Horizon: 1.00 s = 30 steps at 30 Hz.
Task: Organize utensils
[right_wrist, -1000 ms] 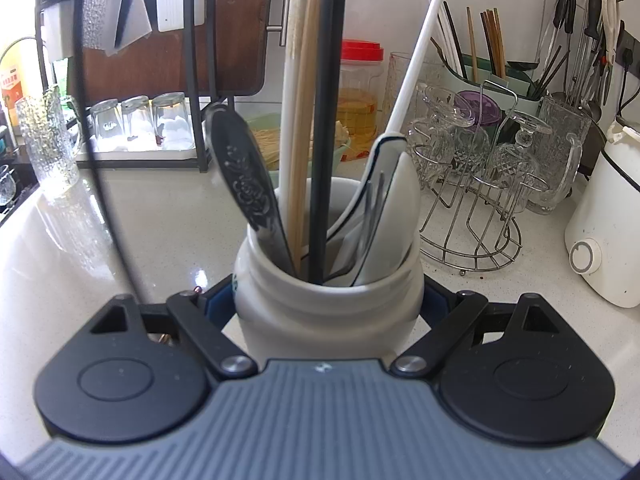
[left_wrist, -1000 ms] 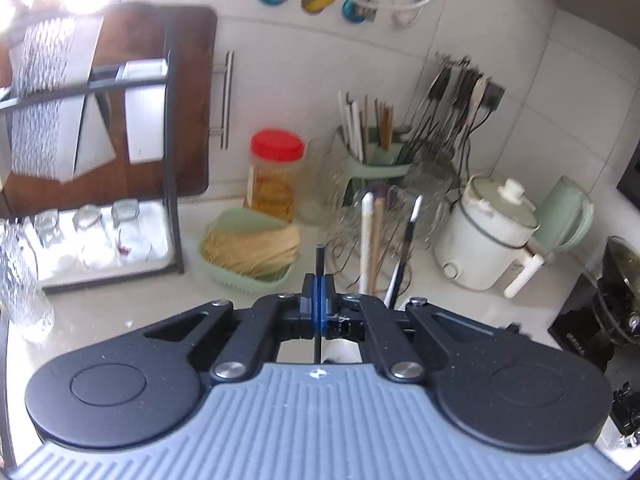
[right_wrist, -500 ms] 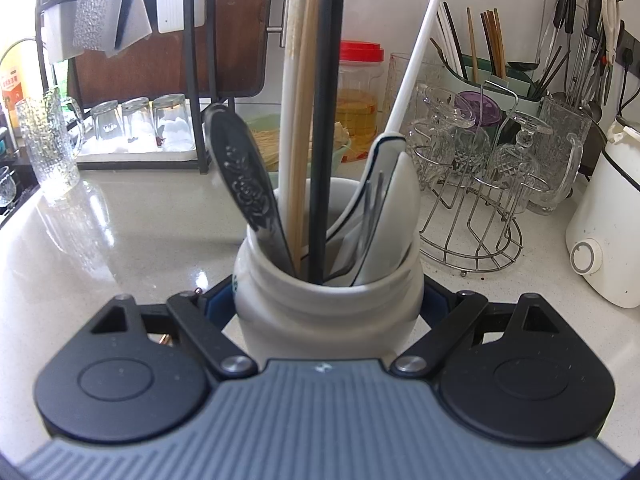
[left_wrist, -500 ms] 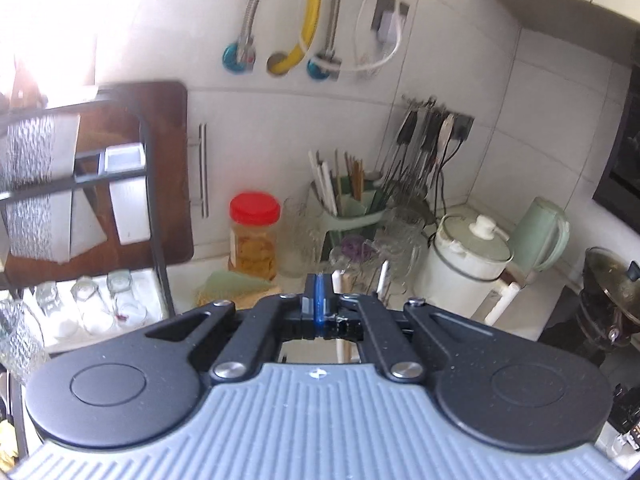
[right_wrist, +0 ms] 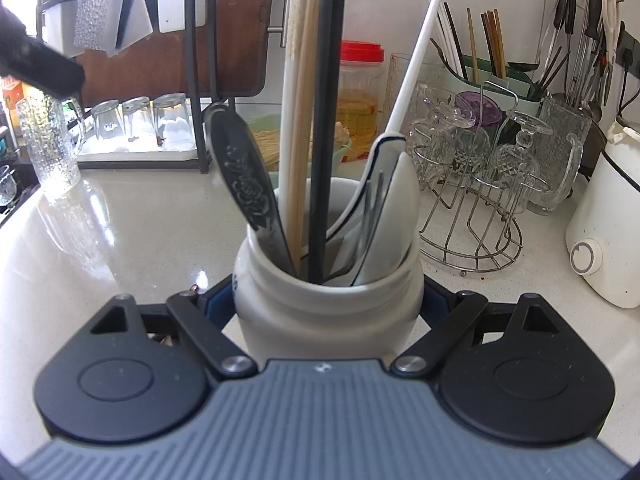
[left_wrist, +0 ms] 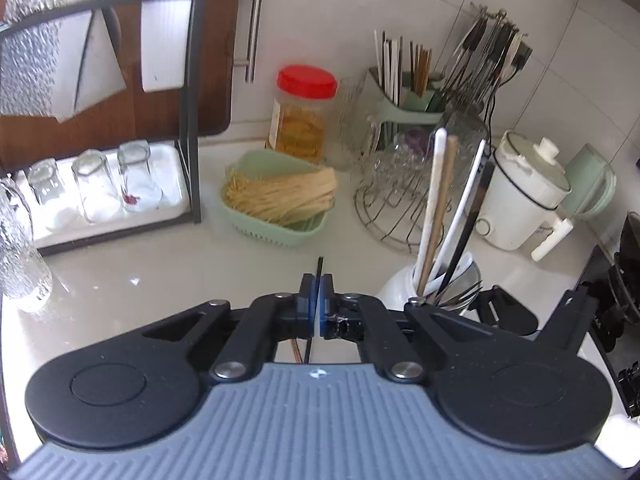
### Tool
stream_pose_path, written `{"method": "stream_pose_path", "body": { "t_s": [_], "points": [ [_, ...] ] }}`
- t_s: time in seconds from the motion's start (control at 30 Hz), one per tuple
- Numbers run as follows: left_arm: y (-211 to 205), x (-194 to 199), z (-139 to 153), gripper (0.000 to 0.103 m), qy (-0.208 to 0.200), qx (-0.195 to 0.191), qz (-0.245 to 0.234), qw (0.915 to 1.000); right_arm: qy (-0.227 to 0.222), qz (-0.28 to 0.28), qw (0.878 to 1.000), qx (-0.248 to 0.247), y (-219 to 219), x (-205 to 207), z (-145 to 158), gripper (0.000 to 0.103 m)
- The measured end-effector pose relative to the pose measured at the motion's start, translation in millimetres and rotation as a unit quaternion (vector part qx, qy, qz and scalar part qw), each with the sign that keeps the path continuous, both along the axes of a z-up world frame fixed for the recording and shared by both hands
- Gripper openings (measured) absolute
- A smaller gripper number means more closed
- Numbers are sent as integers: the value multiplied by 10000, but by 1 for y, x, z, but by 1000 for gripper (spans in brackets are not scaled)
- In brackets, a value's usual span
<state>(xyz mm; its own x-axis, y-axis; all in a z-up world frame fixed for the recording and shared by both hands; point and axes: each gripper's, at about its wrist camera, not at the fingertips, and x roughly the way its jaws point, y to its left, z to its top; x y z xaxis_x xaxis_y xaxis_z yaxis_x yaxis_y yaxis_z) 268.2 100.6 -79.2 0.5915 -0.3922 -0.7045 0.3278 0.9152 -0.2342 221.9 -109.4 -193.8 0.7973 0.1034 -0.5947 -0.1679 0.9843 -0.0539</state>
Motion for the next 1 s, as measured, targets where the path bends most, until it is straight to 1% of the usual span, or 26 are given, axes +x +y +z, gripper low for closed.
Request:
{"method": "stream_pose_path", "body": {
  "t_s": [0.13,0.2,0.3,0.37,0.4,0.43,0.47,0.57,0.8,1.0],
  "points": [
    [-13,10,-16,0,186,65,-206,9996,6,-6,10000,9,0,0,0,92],
    [-21,16,-25,3,316,103,-383,9987,4,-2,10000,6,0,0,0,92],
    [-32,26,-42,17,451,280,-530,9972,20,15,10000,14,-1,0,0,92],
    [-37,35,-53,30,516,388,-591,9962,33,-7,10000,8,-2,1,1,92],
    [-40,39,-59,33,552,445,-615,9956,36,-28,10000,12,-3,1,1,92],
    [-43,44,-64,39,593,501,-622,9950,40,-58,10000,8,-4,1,1,92],
    [-46,49,-69,41,623,545,-631,9946,45,-101,9999,11,-5,1,1,92],
    [-51,65,-83,42,746,570,-650,9935,66,-205,9998,5,-9,1,1,92],
    [-69,103,-117,42,1050,770,-717,9889,100,-313,9995,-11,-16,0,1,92],
    [-87,125,-133,41,1119,1005,-843,9850,125,-294,9995,-23,-17,0,2,92]
  ]
}}
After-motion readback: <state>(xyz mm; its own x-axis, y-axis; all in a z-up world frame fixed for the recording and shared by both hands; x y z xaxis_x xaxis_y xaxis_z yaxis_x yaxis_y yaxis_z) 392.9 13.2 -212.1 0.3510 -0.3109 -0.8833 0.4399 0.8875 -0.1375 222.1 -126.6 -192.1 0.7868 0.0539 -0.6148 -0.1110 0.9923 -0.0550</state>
